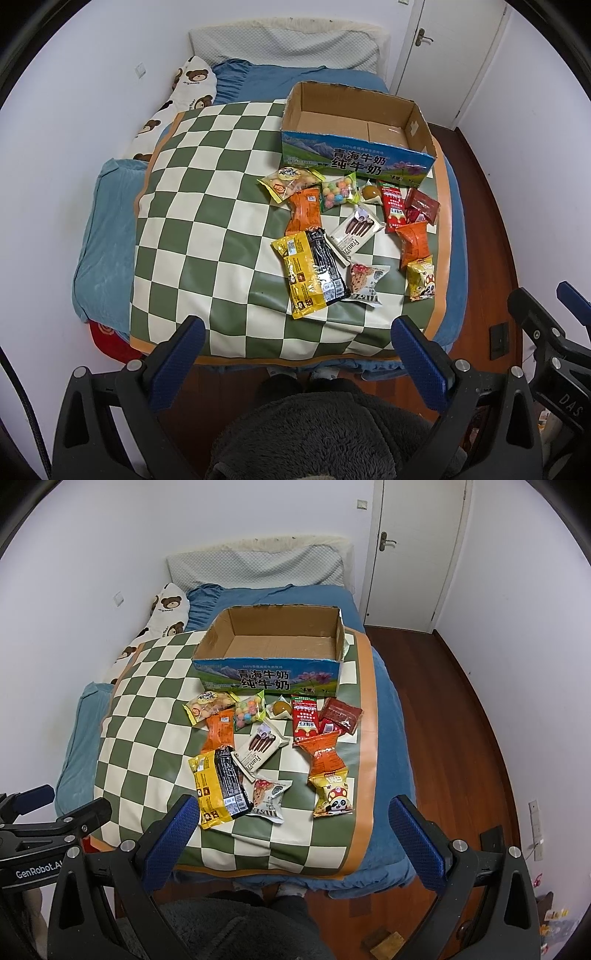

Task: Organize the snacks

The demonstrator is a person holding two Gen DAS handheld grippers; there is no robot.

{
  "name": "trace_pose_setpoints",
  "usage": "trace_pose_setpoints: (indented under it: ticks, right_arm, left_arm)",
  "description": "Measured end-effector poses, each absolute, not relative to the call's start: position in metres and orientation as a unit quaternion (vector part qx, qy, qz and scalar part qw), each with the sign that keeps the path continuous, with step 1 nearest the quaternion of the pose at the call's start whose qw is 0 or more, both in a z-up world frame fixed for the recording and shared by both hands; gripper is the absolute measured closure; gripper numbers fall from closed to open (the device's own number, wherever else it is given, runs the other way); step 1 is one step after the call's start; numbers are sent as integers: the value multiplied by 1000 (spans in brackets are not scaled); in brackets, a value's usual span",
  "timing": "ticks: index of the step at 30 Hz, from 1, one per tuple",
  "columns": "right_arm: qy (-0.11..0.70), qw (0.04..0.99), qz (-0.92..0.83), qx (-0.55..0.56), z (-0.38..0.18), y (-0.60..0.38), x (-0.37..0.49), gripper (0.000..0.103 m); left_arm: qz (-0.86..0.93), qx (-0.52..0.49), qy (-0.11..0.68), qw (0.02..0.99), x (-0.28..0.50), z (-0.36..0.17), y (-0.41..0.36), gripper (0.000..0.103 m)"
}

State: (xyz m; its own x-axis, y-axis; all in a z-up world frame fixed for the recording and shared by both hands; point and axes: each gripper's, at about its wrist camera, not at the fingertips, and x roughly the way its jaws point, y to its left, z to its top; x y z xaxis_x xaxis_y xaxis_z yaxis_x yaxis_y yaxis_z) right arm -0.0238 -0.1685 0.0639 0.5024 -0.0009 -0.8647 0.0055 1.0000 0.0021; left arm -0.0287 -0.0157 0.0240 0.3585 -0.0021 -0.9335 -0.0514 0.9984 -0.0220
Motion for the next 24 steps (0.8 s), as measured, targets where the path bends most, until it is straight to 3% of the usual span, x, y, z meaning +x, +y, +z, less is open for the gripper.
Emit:
trace_pose_setpoints:
  ticks: [17, 24]
  right_arm:
    - [500, 866, -2, 3, 64, -169, -22, 0]
    - [491, 870, -8, 34, 46, -178, -6, 0]
  left_arm:
    - [16, -25, 571, 820, -34, 23, -19, 0]
    - [60, 15, 547, 835, 8, -14, -15, 0]
